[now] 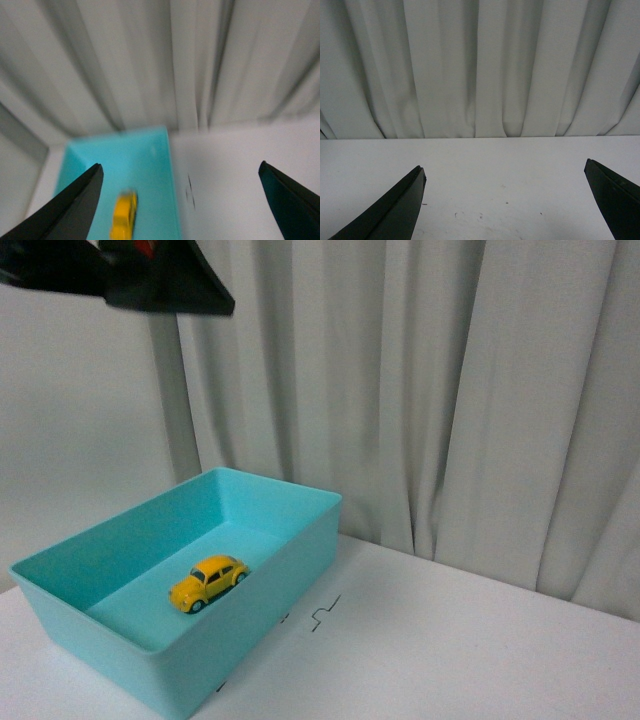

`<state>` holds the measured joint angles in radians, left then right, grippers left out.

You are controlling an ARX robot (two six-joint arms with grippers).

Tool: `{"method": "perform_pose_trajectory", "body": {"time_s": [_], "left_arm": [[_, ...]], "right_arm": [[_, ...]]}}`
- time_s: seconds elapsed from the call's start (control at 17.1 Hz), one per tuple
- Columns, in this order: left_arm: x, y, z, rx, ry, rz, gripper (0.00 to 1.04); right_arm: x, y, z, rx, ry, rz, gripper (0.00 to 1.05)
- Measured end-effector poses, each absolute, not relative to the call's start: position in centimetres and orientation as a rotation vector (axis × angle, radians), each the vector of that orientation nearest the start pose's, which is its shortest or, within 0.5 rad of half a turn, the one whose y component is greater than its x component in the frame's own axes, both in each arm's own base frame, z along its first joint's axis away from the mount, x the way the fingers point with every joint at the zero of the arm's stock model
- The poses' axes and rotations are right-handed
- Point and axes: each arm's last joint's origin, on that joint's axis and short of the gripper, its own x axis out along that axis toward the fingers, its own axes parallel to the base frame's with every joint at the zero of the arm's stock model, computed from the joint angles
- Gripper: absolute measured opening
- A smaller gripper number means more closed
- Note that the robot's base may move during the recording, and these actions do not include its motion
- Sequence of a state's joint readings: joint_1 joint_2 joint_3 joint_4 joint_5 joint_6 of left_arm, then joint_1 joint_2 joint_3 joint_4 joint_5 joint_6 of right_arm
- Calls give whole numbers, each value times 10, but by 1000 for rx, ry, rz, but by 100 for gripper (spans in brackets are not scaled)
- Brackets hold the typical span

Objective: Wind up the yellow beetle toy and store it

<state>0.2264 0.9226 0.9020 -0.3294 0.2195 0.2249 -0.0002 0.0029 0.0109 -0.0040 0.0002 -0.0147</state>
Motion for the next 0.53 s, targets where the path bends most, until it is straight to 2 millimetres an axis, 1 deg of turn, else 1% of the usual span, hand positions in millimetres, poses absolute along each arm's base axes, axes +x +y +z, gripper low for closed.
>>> {"method": "perform_pose_trajectory", "body": {"time_s": [0.06,0.12,0.18,0.23,0.29,0.35,0.41,0.47,0.53], "left_arm": [[186,32,337,139,179,-12,90],[173,24,329,102,80,1,81],[161,16,315,71,30,-1,72],[149,9,297,45,-7,-14,59],[143,2,285,26,-27,-3,47],[139,-1,269,20,-21,-11,34],[138,-1,259,18,-8,-13,27],[135,1,242,7,14,8,12],[133,0,236,7,12,2,3]], "right_arm": [[97,0,167,-15,-4,0,98],[97,0,167,-15,-5,-1,98],[97,0,167,-15,-4,0,98],[97,0,167,-14,-4,0,98],[97,0,167,-14,-4,-1,98],[97,0,167,-15,-4,0,98],[97,0,167,-14,-4,-1,98],[97,0,167,-14,-4,-1,98],[97,0,167,-14,-4,0,98]]}}
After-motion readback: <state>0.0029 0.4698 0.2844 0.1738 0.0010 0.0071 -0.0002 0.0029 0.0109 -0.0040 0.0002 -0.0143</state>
